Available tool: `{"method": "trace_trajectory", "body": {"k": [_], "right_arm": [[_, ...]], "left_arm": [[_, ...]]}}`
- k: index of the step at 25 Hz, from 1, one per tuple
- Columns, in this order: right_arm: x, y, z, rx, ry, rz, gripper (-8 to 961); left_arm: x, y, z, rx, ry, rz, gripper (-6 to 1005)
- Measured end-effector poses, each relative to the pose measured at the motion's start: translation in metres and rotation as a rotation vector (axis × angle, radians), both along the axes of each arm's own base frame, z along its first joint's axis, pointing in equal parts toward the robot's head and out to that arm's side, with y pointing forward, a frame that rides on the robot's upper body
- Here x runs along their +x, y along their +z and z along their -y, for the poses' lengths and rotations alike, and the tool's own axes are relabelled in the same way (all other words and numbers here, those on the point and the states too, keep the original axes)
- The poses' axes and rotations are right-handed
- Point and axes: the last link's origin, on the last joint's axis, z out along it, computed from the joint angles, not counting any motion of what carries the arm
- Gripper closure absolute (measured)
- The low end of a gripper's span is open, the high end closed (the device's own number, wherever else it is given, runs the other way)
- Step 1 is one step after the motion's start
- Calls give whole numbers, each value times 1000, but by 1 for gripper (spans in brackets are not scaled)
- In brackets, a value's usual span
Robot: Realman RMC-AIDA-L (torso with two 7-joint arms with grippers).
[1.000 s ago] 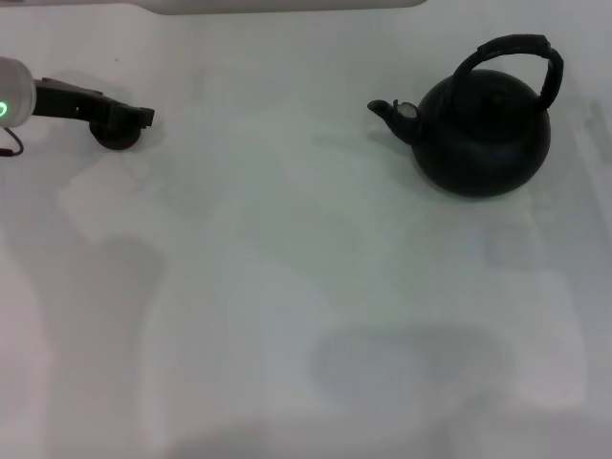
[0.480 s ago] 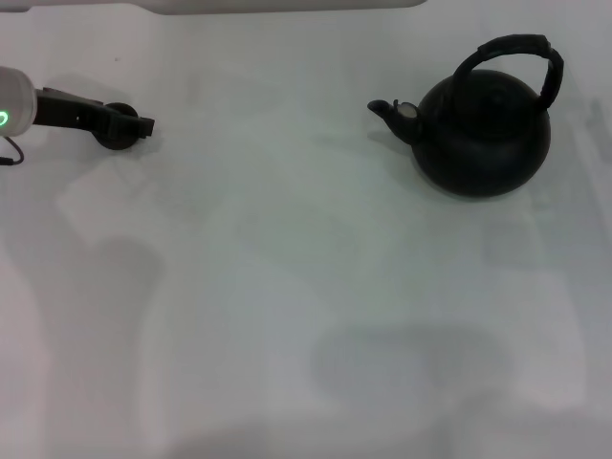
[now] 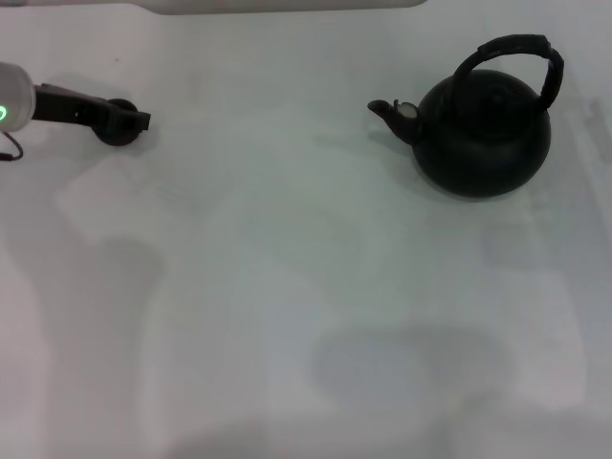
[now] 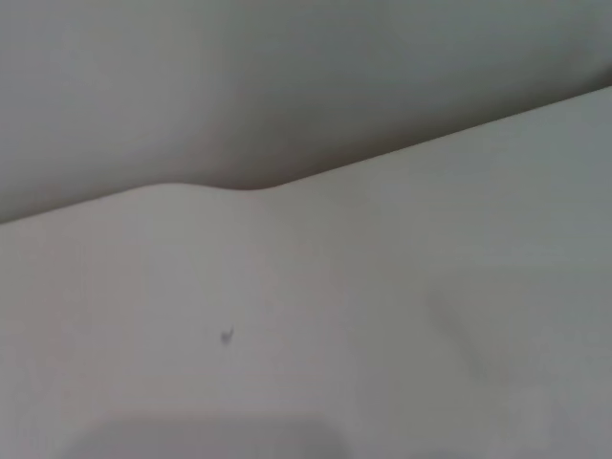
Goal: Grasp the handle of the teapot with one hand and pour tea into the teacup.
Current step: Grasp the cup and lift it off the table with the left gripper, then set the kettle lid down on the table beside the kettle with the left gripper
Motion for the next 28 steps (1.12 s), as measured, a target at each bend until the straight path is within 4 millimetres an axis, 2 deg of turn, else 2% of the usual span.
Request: {"method": "trace_trajectory", "body": {"k": [3, 8, 12, 14, 16, 21, 28], "right_arm": [[0, 0, 0, 0, 0, 0, 80], [0, 0, 0, 1, 2, 0, 80], [-1, 0, -1, 0, 3, -1, 80], [0, 0, -1, 2, 0, -1, 80], [0, 1, -1, 5, -2, -3, 80], [0, 2, -2, 11, -3, -6, 80], [0, 4, -4, 19, -6, -5, 80]], "left_arm": [[10, 0, -6, -11, -24, 5, 299], [40, -5, -18, -50, -101, 24, 300], [67, -26, -22, -143, -185, 9, 300], [85, -46, -20, -241, -252, -22, 300], [89, -49, -20, -261, -265, -33, 300], [113, -72, -14, -368, -339, -50, 299], [120, -94, -1, -484, -404, -108, 299]]}}
